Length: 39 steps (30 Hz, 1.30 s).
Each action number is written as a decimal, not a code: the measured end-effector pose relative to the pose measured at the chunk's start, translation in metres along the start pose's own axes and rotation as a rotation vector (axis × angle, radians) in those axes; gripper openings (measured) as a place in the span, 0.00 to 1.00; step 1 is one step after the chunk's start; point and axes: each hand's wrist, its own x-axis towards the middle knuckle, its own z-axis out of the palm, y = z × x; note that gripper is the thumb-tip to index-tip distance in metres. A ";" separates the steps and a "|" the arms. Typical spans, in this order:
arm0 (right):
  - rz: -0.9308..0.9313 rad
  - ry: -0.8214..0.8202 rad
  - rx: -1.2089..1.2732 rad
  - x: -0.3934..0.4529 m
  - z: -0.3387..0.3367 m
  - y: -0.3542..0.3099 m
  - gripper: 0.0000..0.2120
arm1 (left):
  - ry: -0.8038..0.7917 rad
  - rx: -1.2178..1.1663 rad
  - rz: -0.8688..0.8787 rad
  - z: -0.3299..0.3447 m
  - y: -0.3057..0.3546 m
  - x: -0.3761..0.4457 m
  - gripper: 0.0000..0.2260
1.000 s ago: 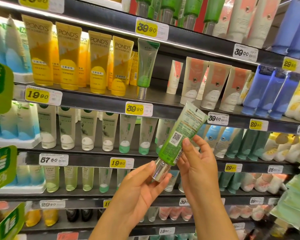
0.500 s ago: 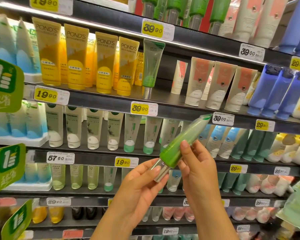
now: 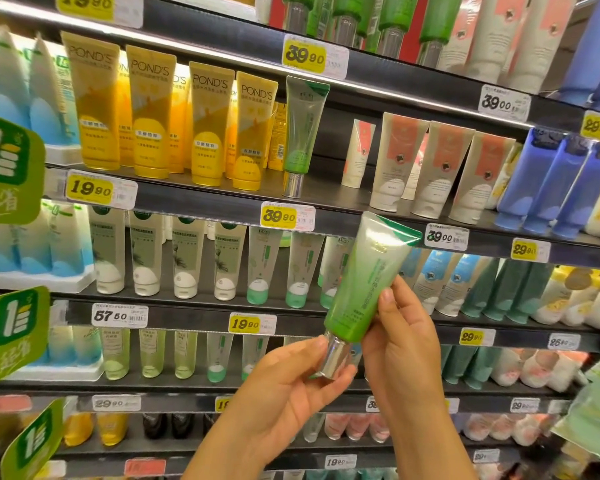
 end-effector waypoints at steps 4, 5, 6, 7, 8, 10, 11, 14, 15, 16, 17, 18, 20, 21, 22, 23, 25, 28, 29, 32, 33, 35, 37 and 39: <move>-0.006 -0.028 -0.065 0.001 0.001 -0.001 0.17 | 0.054 0.035 0.071 -0.005 -0.001 0.003 0.16; -0.007 -0.034 -0.086 0.000 0.002 -0.001 0.17 | 0.079 0.051 0.104 -0.005 -0.001 0.003 0.17; -0.009 -0.039 -0.102 0.000 0.002 0.000 0.18 | 0.102 0.079 0.144 -0.005 -0.001 0.005 0.18; -0.007 -0.041 -0.117 0.000 0.002 0.001 0.18 | 0.125 0.117 0.192 -0.006 0.000 0.005 0.17; -0.004 -0.043 -0.135 0.000 0.001 0.001 0.18 | 0.148 0.161 0.243 -0.006 0.000 0.005 0.16; 0.005 -0.052 -0.176 0.000 -0.001 0.003 0.16 | 0.192 0.267 0.345 -0.007 0.000 0.005 0.12; 0.011 -0.051 -0.190 -0.001 -0.001 0.003 0.16 | 0.215 0.335 0.391 -0.008 0.000 0.004 0.10; 0.039 -0.038 -0.180 0.000 -0.001 0.004 0.18 | 0.268 0.544 0.504 -0.011 0.001 0.003 0.13; 0.049 -0.038 -0.154 0.001 0.000 0.004 0.17 | 0.274 0.592 0.535 -0.011 0.002 0.003 0.14; 0.059 -0.037 -0.127 0.001 0.000 0.005 0.16 | 0.280 0.631 0.564 -0.011 0.003 0.002 0.14; 0.071 -0.035 -0.105 0.002 -0.001 0.006 0.16 | 0.288 0.661 0.591 -0.011 0.003 0.002 0.15; 0.083 -0.033 -0.088 0.002 -0.001 0.006 0.17 | 0.298 0.686 0.617 -0.011 0.003 0.002 0.15; 0.108 -0.028 -0.058 0.003 -0.002 0.008 0.17 | 0.312 0.723 0.663 -0.011 0.003 0.002 0.16; 0.117 -0.023 -0.039 0.003 -0.002 0.008 0.17 | 0.317 0.739 0.681 -0.011 0.003 0.002 0.17; 0.124 -0.019 -0.021 0.003 -0.003 0.009 0.17 | 0.321 0.754 0.695 -0.012 0.003 0.002 0.17; 0.129 -0.016 -0.005 0.003 -0.003 0.009 0.17 | 0.323 0.766 0.706 -0.012 0.003 0.002 0.18; 0.135 -0.013 0.012 0.004 -0.003 0.010 0.17 | 0.323 0.781 0.723 -0.013 0.003 0.001 0.19; 0.132 -0.018 0.020 0.003 -0.004 0.010 0.17 | 0.329 0.800 0.736 -0.011 0.003 0.000 0.19; 0.131 -0.021 0.022 0.003 -0.004 0.010 0.17 | 0.334 0.804 0.735 -0.010 0.003 0.000 0.19; 0.124 -0.040 0.018 0.003 -0.004 0.008 0.17 | 0.347 0.793 0.710 -0.008 0.004 -0.001 0.17; 0.119 -0.055 0.020 0.003 -0.004 0.008 0.17 | 0.351 0.769 0.690 -0.008 0.003 -0.001 0.16; 0.104 -0.104 0.019 0.004 -0.002 0.005 0.15 | 0.352 0.670 0.618 -0.007 0.002 -0.001 0.14; 0.097 -0.157 0.005 0.007 0.000 0.001 0.16 | 0.336 0.514 0.514 -0.004 0.001 -0.002 0.13; 0.112 -0.193 -0.009 0.012 0.001 -0.003 0.19 | 0.312 0.330 0.424 -0.001 0.001 -0.001 0.15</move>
